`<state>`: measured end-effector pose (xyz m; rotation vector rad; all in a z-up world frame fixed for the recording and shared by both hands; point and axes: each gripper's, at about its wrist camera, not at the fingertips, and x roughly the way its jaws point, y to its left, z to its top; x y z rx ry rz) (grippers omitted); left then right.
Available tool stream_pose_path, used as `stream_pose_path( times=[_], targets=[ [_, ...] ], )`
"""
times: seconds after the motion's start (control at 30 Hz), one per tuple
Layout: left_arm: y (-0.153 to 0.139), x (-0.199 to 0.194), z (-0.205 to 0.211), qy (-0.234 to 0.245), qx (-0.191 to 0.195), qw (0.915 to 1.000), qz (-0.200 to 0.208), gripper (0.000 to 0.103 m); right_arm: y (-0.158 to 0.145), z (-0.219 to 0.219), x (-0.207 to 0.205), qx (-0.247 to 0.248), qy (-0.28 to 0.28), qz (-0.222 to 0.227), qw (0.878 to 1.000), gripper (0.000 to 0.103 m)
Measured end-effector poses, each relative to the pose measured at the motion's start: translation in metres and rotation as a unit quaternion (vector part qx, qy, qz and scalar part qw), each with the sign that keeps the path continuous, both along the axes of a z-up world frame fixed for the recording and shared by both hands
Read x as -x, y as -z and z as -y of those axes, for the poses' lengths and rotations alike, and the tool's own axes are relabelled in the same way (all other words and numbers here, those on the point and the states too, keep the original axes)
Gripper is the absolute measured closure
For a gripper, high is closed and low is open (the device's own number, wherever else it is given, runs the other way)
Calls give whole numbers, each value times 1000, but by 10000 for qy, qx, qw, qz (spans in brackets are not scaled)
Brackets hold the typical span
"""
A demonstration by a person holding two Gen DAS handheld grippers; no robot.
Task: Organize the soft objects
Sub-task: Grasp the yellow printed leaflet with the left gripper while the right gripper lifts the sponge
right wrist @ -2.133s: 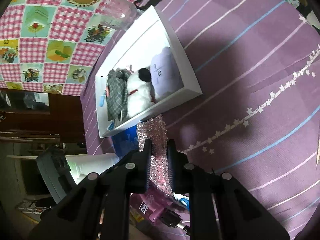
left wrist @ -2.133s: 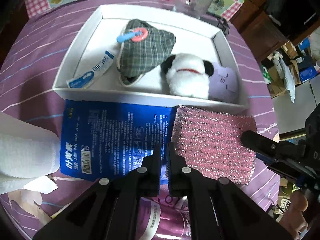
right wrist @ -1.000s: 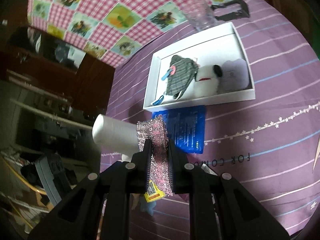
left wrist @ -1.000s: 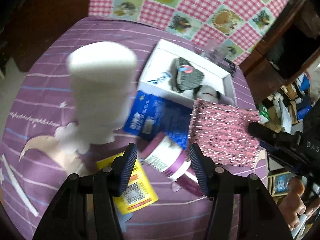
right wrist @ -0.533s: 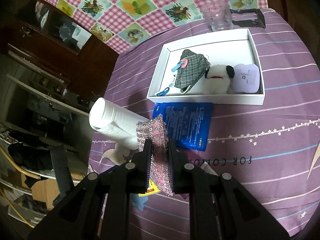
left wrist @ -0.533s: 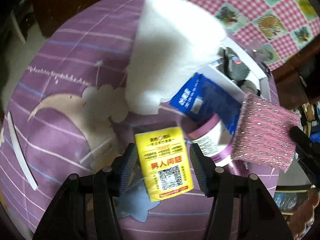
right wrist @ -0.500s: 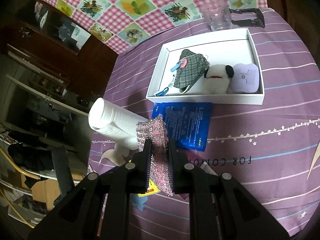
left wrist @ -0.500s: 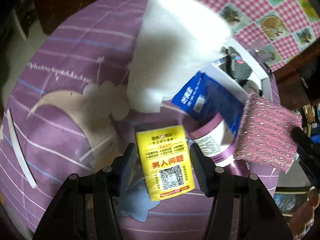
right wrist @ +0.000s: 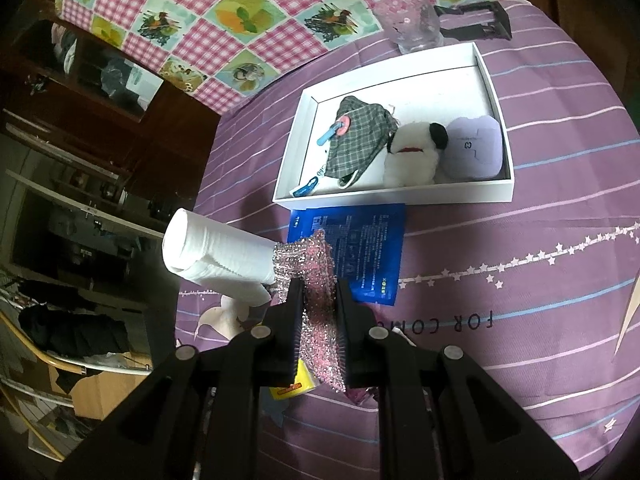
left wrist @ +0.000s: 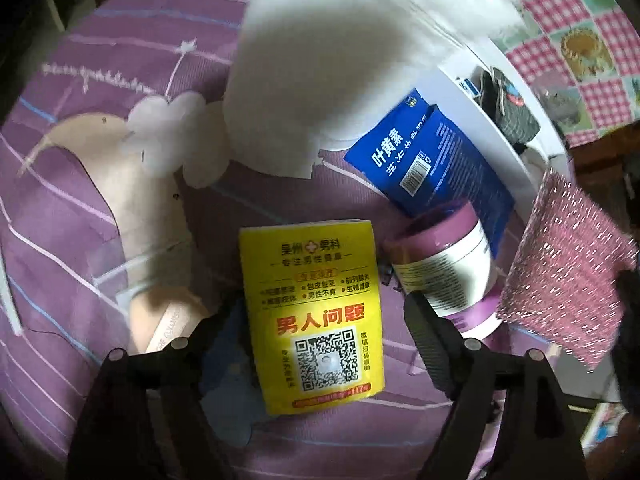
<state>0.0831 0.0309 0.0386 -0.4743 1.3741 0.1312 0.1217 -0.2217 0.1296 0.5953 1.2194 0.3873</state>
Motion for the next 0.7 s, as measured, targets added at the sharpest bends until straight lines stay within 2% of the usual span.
stream_pose_path(
  times=[0.13,0.23,0.27,0.3,0.33,0.5,0.7],
  targets=[
    [1,-2,16,6,-463,9989,-16,23,1,5,0,0,67,-21,10000,86],
    [4,-2,29,206,-858,9961,9,24,0,8,0,-8,107,-14,9999,86],
    [4,-2,33,276,-992,9947,12,26,0,9,0,-22,114,-12,9999,86],
    [4,-1,35,293,-1156,9929,9,34,0,10,0,-34,119,-11,9999,86],
    [3,-1,37,282,-1223,9921,16,35,1,10,0,-39,121,-9,9999,86],
    [-1,6,27,210,-949,9952,64,44,0,10,1,-80,107,1,9999,86],
    [-25,20,15,295,-713,9964,356,45,0,7,0,-138,49,5,9999,86]
  ],
)
